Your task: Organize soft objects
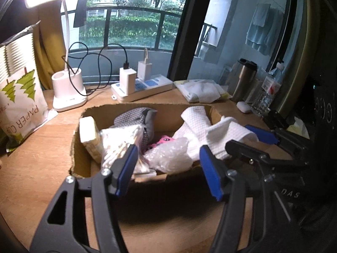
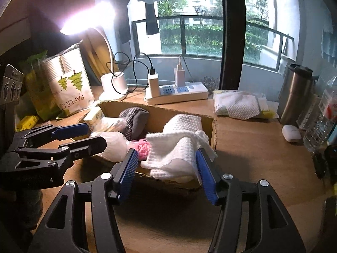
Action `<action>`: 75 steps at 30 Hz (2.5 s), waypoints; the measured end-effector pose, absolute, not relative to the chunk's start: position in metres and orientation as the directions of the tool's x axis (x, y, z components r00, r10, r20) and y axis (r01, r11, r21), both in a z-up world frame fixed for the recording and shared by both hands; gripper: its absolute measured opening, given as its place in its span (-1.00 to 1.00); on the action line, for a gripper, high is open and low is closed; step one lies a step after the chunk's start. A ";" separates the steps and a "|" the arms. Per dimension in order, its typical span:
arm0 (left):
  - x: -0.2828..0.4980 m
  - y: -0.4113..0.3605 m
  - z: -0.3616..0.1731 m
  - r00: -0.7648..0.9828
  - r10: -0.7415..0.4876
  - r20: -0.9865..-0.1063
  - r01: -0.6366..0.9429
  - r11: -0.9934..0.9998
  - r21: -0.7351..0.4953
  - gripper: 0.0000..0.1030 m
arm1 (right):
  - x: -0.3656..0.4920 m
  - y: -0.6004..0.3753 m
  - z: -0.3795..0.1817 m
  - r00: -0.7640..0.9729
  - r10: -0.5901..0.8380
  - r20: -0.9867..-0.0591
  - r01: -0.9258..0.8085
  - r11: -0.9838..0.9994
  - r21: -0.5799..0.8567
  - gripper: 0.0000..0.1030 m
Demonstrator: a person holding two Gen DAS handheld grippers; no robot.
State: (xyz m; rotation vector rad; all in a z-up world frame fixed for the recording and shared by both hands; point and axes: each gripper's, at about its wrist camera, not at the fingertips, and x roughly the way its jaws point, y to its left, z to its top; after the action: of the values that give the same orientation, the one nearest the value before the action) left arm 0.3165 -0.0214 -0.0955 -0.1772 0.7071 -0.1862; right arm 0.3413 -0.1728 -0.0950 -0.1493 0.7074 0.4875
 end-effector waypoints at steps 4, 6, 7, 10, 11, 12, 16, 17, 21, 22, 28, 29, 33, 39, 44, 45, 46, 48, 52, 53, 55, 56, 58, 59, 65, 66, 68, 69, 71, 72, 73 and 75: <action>0.306 -0.018 -0.089 0.756 -0.230 -0.612 0.113 0.968 -0.224 0.22 | 0.333 -0.170 -0.088 0.662 0.379 -0.646 -0.481 0.876 0.021 0.18; 0.299 -0.016 -0.085 0.763 -0.230 -0.605 0.115 0.968 -0.223 0.22 | 0.328 -0.168 -0.085 0.665 0.379 -0.643 -0.484 0.875 0.016 0.18; 0.296 -0.016 -0.083 0.766 -0.230 -0.601 0.117 0.968 -0.222 0.22 | 0.325 -0.167 -0.083 0.667 0.380 -0.640 -0.485 0.875 0.014 0.18; 0.287 -0.012 -0.077 0.775 -0.230 -0.588 0.119 0.968 -0.222 0.22 | 0.316 -0.163 -0.077 0.673 0.382 -0.633 -0.488 0.873 0.007 0.18; 0.283 -0.011 -0.074 0.779 -0.230 -0.583 0.119 0.968 -0.223 0.22 | 0.313 -0.162 -0.075 0.675 0.382 -0.631 -0.490 0.872 0.004 0.18; 0.280 -0.010 -0.073 0.782 -0.230 -0.580 0.119 0.967 -0.223 0.22 | 0.310 -0.161 -0.073 0.678 0.382 -0.627 -0.491 0.871 0.000 0.18; 0.267 -0.007 -0.066 0.791 -0.233 -0.566 0.124 0.966 -0.225 0.23 | 0.300 -0.157 -0.067 0.688 0.379 -0.618 -0.492 0.870 -0.014 0.18; 0.264 -0.006 -0.064 0.793 -0.235 -0.562 0.126 0.966 -0.226 0.23 | 0.297 -0.156 -0.065 0.691 0.378 -0.616 -0.492 0.870 -0.017 0.18; 0.252 -0.002 -0.058 0.803 -0.236 -0.546 0.131 0.965 -0.225 0.25 | 0.286 -0.152 -0.058 0.708 0.380 -0.595 -0.490 0.871 -0.027 0.18; 0.250 -0.001 -0.056 0.806 -0.236 -0.543 0.130 0.965 -0.226 0.26 | 0.284 -0.151 -0.057 0.711 0.385 -0.589 -0.492 0.870 -0.025 0.18; 0.240 0.007 -0.051 0.816 -0.226 -0.532 0.121 0.967 -0.226 0.29 | 0.279 -0.150 -0.051 0.720 0.394 -0.572 -0.491 0.871 -0.019 0.18; 0.240 0.008 -0.051 0.817 -0.224 -0.530 0.119 0.967 -0.226 0.29 | 0.280 -0.149 -0.051 0.719 0.394 -0.573 -0.491 0.871 -0.019 0.18; 0.237 0.009 -0.049 0.821 -0.223 -0.525 0.117 0.967 -0.228 0.30 | 0.280 -0.149 -0.050 0.721 0.393 -0.571 -0.491 0.871 -0.021 0.18; 0.232 0.007 -0.042 0.830 -0.229 -0.509 0.127 0.966 -0.226 0.30 | 0.275 -0.151 -0.043 0.734 0.386 -0.558 -0.482 0.876 -0.029 0.18; 0.218 0.006 -0.031 0.846 -0.232 -0.480 0.139 0.965 -0.222 0.31 | 0.260 -0.154 -0.031 0.753 0.381 -0.536 -0.475 0.879 -0.042 0.18; 0.214 0.006 -0.028 0.849 -0.232 -0.475 0.141 0.965 -0.220 0.31 | 0.258 -0.155 -0.030 0.755 0.381 -0.534 -0.474 0.879 -0.043 0.19; 0.211 0.006 -0.026 0.853 -0.231 -0.469 0.142 0.966 -0.217 0.31 | 0.254 -0.155 -0.027 0.758 0.380 -0.530 -0.473 0.880 -0.046 0.19; 0.203 0.005 -0.021 0.860 -0.226 -0.457 0.142 0.967 -0.211 0.31 | 0.248 -0.156 -0.023 0.764 0.378 -0.523 -0.471 0.881 -0.051 0.19; 0.188 0.006 -0.011 0.876 -0.215 -0.431 0.138 0.970 -0.202 0.35 | 0.233 -0.157 -0.014 0.778 0.376 -0.504 -0.466 0.883 -0.059 0.19; 0.184 0.006 -0.009 0.880 -0.213 -0.424 0.138 0.970 -0.201 0.42 | 0.229 -0.157 -0.012 0.780 0.376 -0.500 -0.465 0.883 -0.061 0.19; 0.176 0.008 -0.004 0.888 -0.210 -0.409 0.136 0.970 -0.202 0.50 | 0.221 -0.158 -0.007 0.787 0.376 -0.489 -0.463 0.884 -0.066 0.20; 0.171 0.008 -0.002 0.892 -0.208 -0.402 0.136 0.970 -0.201 0.53 | 0.218 -0.158 -0.006 0.790 0.376 -0.485 -0.462 0.884 -0.067 0.20; 0.163 0.008 0.002 0.897 -0.204 -0.392 0.135 0.971 -0.197 0.56 | 0.209 -0.159 0.000 0.796 0.378 -0.473 -0.461 0.885 -0.067 0.26; 0.158 0.009 0.004 0.901 -0.202 -0.384 0.134 0.971 -0.196 0.58 | 0.205 -0.160 0.002 0.798 0.379 -0.468 -0.460 0.885 -0.068 0.29; 0.136 0.013 0.015 0.917 -0.188 -0.351 0.123 0.973 -0.197 0.65 | 0.183 -0.161 0.014 0.813 0.376 -0.444 -0.455 0.887 -0.082 0.34; 0.132 0.014 0.017 0.920 -0.183 -0.346 0.120 0.973 -0.196 0.68 | 0.178 -0.161 0.017 0.817 0.375 -0.438 -0.453 0.887 -0.086 0.34; 0.125 0.016 0.021 0.926 -0.175 -0.336 0.114 0.975 -0.191 0.83 | 0.171 -0.162 0.020 0.822 0.373 -0.430 -0.451 0.888 -0.091 0.34; 0.121 0.016 0.023 0.929 -0.171 -0.328 0.112 0.976 -0.189 0.88 | 0.168 -0.162 0.022 0.824 0.372 -0.427 -0.449 0.889 -0.092 0.34; 0.114 0.016 0.026 0.934 -0.167 -0.315 0.112 0.976 -0.186 0.88 | 0.162 -0.162 0.025 0.829 0.371 -0.418 -0.446 0.890 -0.096 0.34; 0.110 0.017 0.028 0.937 -0.164 -0.309 0.110 0.977 -0.185 0.88 | 0.157 -0.162 0.027 0.833 0.370 -0.412 -0.444 0.891 -0.098 0.34; 0.106 0.017 0.030 0.939 -0.159 -0.304 0.106 0.977 -0.183 0.88 | 0.154 -0.163 0.029 0.836 0.368 -0.407 -0.441 0.892 -0.099 0.35; 0.098 0.019 0.034 0.945 -0.148 -0.291 0.098 0.979 -0.179 0.89 | 0.149 -0.164 0.031 0.841 0.366 -0.399 -0.437 0.894 -0.099 0.35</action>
State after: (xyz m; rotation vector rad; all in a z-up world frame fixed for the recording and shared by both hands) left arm 0.0984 0.0186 0.0341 -0.1635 0.3081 -0.1260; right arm 0.1488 -0.1642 0.0313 -0.1891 0.3825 0.4269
